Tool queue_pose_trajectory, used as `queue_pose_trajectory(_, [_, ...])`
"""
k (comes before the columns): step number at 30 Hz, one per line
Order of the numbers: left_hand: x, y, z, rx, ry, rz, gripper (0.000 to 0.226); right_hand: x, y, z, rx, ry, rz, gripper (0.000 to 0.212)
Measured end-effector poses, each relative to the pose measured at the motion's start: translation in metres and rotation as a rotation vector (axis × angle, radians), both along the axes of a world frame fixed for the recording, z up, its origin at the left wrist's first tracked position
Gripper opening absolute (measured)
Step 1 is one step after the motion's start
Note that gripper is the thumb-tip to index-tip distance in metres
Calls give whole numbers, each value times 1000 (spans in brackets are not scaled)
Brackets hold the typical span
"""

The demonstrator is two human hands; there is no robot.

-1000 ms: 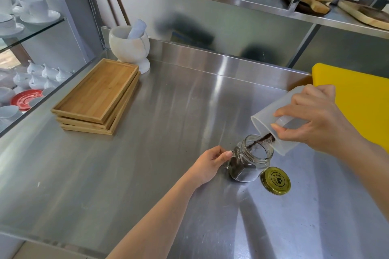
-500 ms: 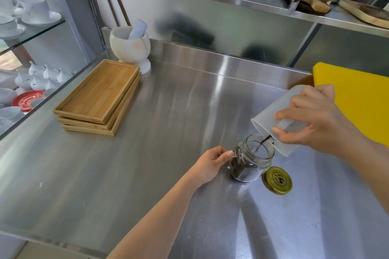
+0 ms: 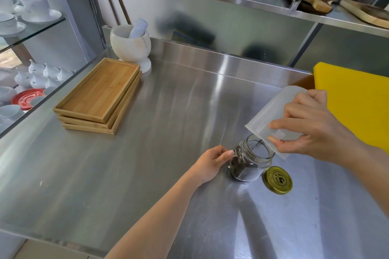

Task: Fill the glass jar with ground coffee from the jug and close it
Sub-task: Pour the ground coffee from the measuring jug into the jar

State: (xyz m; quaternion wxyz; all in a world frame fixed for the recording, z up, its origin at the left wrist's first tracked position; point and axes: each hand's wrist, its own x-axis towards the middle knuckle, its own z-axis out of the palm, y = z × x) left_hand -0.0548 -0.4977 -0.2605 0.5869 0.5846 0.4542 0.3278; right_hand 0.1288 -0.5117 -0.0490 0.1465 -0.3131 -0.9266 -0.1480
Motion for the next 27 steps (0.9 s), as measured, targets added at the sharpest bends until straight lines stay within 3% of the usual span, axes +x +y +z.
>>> queue_pose_trajectory(9, [0,0,-1,-1,-3,5,31,2,-1,-4,-21,-5,-16,23])
queue_pose_trajectory(14, [0,0,-1,10,16,11,37,8,3,5,6,81,-74,35])
queue_pose_trajectory(27, [-2,-1,1,7,3,-1,33,3,2,-6,50,25,-30,32])
